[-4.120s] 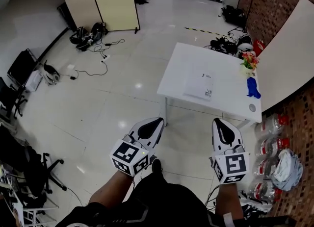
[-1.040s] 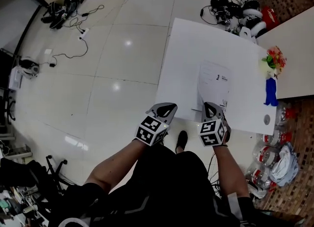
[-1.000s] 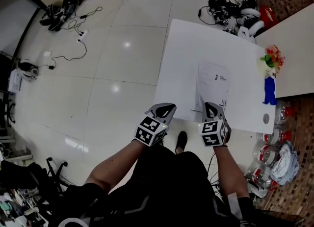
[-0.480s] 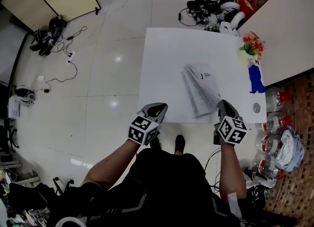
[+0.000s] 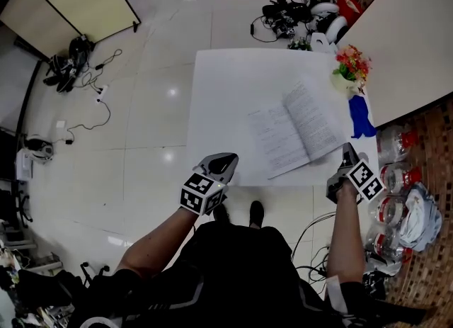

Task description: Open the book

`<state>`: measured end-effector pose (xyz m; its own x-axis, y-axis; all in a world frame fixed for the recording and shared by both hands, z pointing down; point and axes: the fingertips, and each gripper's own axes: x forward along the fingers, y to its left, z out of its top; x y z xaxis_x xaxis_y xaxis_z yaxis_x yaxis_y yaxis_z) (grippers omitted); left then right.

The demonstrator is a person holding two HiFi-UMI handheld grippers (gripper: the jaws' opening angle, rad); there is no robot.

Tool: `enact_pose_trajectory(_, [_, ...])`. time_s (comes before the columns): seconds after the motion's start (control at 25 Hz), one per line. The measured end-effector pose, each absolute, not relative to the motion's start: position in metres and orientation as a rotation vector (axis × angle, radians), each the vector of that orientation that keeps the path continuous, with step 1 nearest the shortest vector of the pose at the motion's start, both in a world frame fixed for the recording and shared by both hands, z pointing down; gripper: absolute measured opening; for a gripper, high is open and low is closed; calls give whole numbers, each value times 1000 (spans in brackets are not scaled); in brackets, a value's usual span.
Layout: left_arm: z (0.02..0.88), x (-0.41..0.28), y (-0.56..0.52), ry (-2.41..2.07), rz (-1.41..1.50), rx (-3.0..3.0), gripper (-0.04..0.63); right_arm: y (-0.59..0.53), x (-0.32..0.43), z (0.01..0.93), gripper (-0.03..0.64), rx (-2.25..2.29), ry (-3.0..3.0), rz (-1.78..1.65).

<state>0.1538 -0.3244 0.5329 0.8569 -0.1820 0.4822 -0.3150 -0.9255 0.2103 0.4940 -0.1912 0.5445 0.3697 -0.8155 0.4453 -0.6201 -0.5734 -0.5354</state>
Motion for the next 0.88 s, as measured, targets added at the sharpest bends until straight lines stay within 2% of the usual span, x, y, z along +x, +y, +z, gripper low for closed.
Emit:
enact_pose_trajectory(0.24, [530, 179, -322, -383, 682, 2740, -5, -154, 546, 606, -2, -2391, 1047, -1168])
enact_pose_trajectory(0.6, [537, 192, -318, -382, 687, 2719, -5, -126, 506, 666, -2, -2374, 993, -1417])
enact_pose_trajectory(0.88, [537, 200, -318, -357, 682, 2728, -5, -120, 505, 682, 2, -2504, 958, -1465])
